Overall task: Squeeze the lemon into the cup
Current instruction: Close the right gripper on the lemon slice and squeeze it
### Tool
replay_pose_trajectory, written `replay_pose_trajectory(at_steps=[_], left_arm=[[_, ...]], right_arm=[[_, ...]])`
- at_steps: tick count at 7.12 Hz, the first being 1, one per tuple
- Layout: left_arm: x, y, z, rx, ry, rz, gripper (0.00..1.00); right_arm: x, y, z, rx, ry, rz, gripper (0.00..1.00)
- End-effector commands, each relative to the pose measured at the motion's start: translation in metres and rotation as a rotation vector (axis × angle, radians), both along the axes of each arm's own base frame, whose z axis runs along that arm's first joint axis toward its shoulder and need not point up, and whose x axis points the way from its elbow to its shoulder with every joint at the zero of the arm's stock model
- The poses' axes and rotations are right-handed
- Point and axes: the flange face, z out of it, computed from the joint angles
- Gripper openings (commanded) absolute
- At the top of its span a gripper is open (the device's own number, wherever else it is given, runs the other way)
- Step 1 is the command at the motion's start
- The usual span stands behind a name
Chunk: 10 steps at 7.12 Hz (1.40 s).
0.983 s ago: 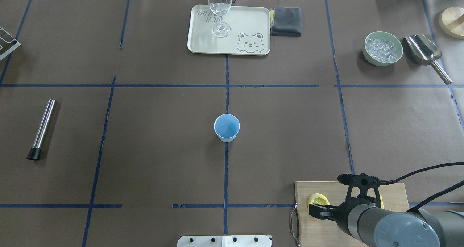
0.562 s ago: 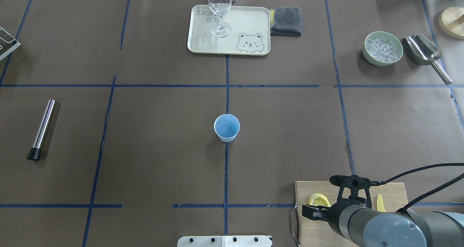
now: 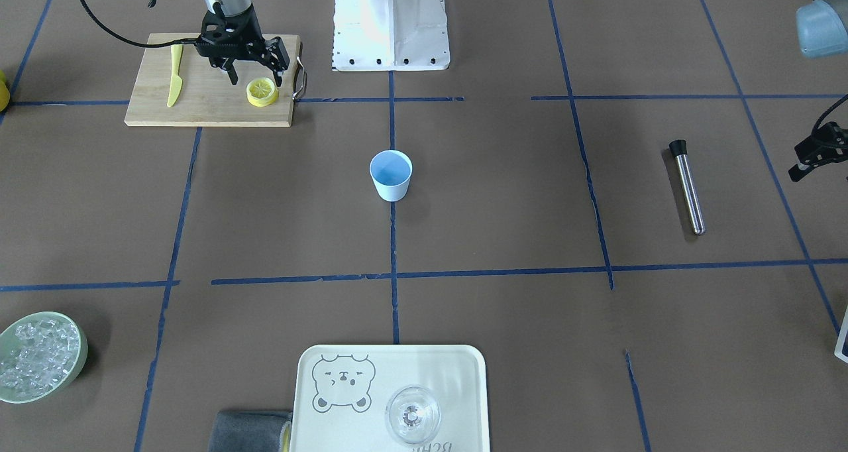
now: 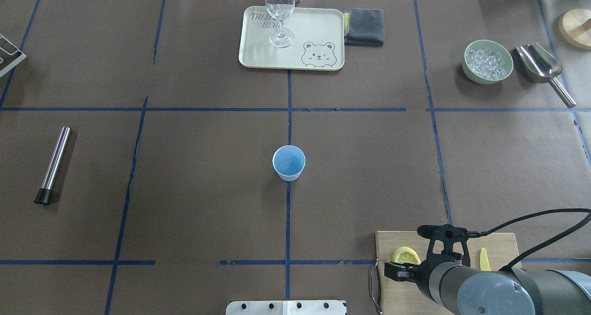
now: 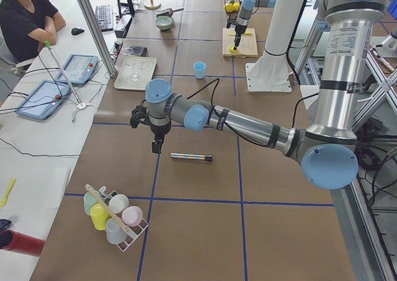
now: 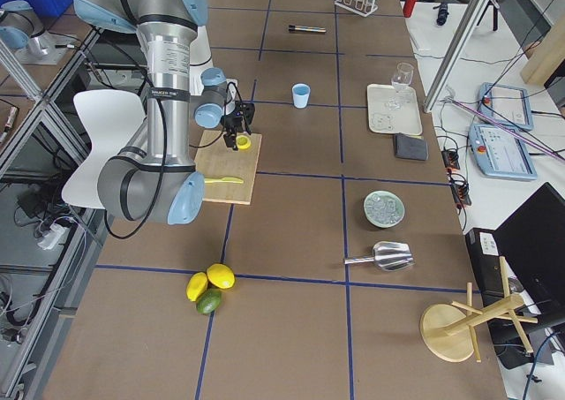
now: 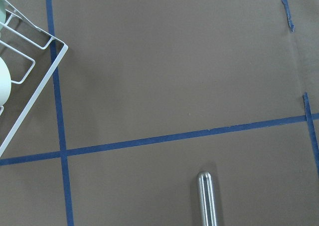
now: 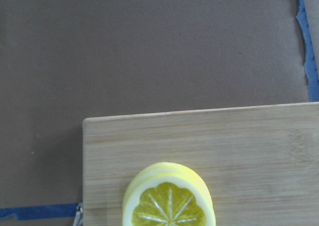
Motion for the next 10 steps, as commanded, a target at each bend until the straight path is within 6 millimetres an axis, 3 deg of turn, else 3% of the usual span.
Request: replay_pose_trajectory(at_steps=[1, 10], left_arm=[[0.0, 0.0, -0.001, 0.003, 0.001, -0.001, 1.0], [0.0, -0.001, -0.001, 0.003, 0.001, -0.001, 1.0]], right_arm=[[-0.004, 0.0, 0.0, 0.0, -0.001, -0.001, 1.0], [-0.019, -0.018, 0.002, -0.005, 0.002, 0.027, 1.0]])
